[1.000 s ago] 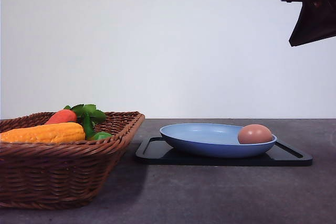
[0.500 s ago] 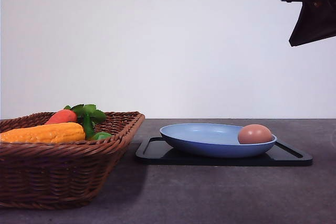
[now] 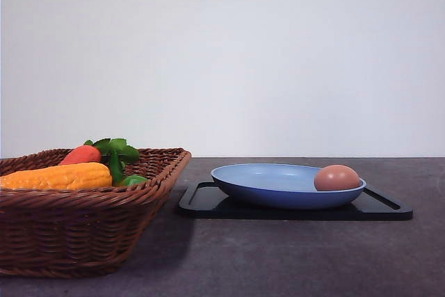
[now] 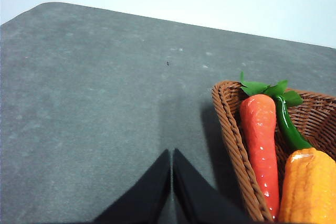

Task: Transfer egg from basket to plate and serve

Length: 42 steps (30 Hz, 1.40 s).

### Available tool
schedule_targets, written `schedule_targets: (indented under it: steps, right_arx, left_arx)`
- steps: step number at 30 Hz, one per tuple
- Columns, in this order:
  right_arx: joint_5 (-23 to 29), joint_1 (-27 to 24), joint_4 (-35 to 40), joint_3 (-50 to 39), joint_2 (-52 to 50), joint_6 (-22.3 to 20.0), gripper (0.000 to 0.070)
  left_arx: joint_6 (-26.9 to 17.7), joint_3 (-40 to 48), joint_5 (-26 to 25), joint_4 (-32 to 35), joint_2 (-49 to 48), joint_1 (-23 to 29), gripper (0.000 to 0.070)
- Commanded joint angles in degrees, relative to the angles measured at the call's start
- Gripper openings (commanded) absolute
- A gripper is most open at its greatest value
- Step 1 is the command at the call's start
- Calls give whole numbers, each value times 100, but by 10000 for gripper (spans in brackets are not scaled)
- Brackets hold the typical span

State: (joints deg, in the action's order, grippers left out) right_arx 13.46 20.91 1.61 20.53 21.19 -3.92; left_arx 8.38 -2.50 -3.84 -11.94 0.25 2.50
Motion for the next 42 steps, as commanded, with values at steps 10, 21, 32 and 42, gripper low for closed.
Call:
schedule_targets:
  steps: [10, 21, 32, 42]
  right_arx:
    - [-1341, -1531, 26, -1307, -1413, 105, 0]
    - [-1692, -1708, -468, -1991, -1955, 629, 0]
    - [-1646, -1708, -1052, -1993, -2029, 763, 0]
    - [-1646, -1708, -1056, -1993, -2029, 763, 0]
  left_arx:
    - [22, 122, -24, -35, -9, 13, 0]
    - [24, 122, -24, -33, -9, 13, 0]
    - [22, 122, -24, -26, -9, 13, 0]
    - [24, 122, -24, -26, -9, 13, 0]
